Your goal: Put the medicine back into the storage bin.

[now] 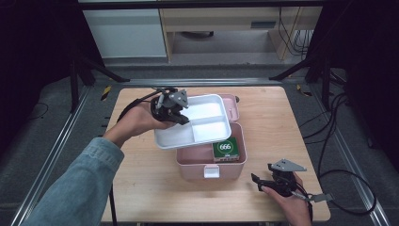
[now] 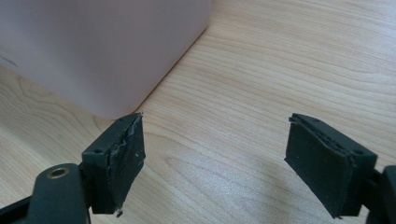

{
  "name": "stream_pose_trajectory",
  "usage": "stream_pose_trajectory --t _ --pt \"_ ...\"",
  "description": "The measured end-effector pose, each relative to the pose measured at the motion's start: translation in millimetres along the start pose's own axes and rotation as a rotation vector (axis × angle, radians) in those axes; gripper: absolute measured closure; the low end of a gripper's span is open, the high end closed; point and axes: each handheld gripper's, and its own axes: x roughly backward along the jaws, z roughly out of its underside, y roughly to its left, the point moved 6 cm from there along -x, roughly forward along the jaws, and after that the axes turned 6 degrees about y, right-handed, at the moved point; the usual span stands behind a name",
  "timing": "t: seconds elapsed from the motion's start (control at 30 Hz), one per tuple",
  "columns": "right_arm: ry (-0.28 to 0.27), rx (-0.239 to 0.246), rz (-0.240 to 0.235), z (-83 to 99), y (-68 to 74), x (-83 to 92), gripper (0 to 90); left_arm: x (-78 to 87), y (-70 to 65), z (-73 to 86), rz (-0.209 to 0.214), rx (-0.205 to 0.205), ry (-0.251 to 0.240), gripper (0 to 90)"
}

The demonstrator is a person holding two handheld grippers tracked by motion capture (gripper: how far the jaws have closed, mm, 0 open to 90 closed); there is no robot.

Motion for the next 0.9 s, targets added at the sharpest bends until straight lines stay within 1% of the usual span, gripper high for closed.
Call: stream_pose_trajectory --t 0.03,0.07,0.13,0.2,0.3,0.33,0.37,0.5,0.53,0.63,0.67,0.77,0.9 --pt "-0.003 0.001 0.002 0.0 -0.6 0.0 19.8 -3.9 0.0 -4.6 0.004 -0.010 0.000 89.7" --pt "-0.004 -0.001 0.002 0.1 -1.0 0.4 19.9 -6.9 -0.5 -7.5 0.005 -0.011 -0.008 89.7" --pt "-0.003 -0.002 0.001 0.3 -1.7 0.5 19.9 -15.1 -2.7 -12.7 0.025 -0.020 -0.006 89.7" --pt "-0.003 -0.006 0.002 0.8 -2.9 0.8 19.9 -23.0 -4.5 -15.7 0.036 -0.034 0.008 89.7" --pt "-0.005 -0.009 0.002 0.8 -3.4 1.8 19.9 -31.2 -6.2 -19.6 0.052 -0.037 0.004 89.7" --pt "-0.005 -0.009 0.002 0.8 -3.4 1.8 19.9 -31.2 -6.2 -19.6 0.052 -0.037 0.004 89.7" --pt "-0.006 -0.005 0.003 0.6 -3.4 2.1 19.9 -36.0 -9.0 -21.7 0.060 -0.043 0.002 89.7" --pt "-0.005 -0.005 0.002 0.6 -2.7 2.4 20.0 -46.7 -16.0 -23.1 0.075 -0.063 0.021 89.7" --pt "-0.005 -0.004 0.002 0.5 -2.5 2.4 20.1 -49.8 -17.3 -23.2 0.077 -0.077 0.024 89.7" --pt "-0.002 -0.004 0.000 1.2 -2.2 1.5 20.2 -57.9 -20.3 -22.6 0.095 -0.079 0.023 89.7" --pt "-0.001 -0.002 0.001 1.3 -2.2 1.3 20.2 -60.4 -20.6 -22.3 0.094 -0.083 0.022 89.7" --pt "-0.003 -0.004 0.001 1.2 -2.1 1.9 20.1 -63.0 -21.7 -22.6 0.111 -0.070 0.005 89.7" --pt "-0.005 -0.003 0.002 1.0 -2.7 2.1 20.1 -62.8 -23.1 -23.4 0.116 -0.075 0.002 89.7"
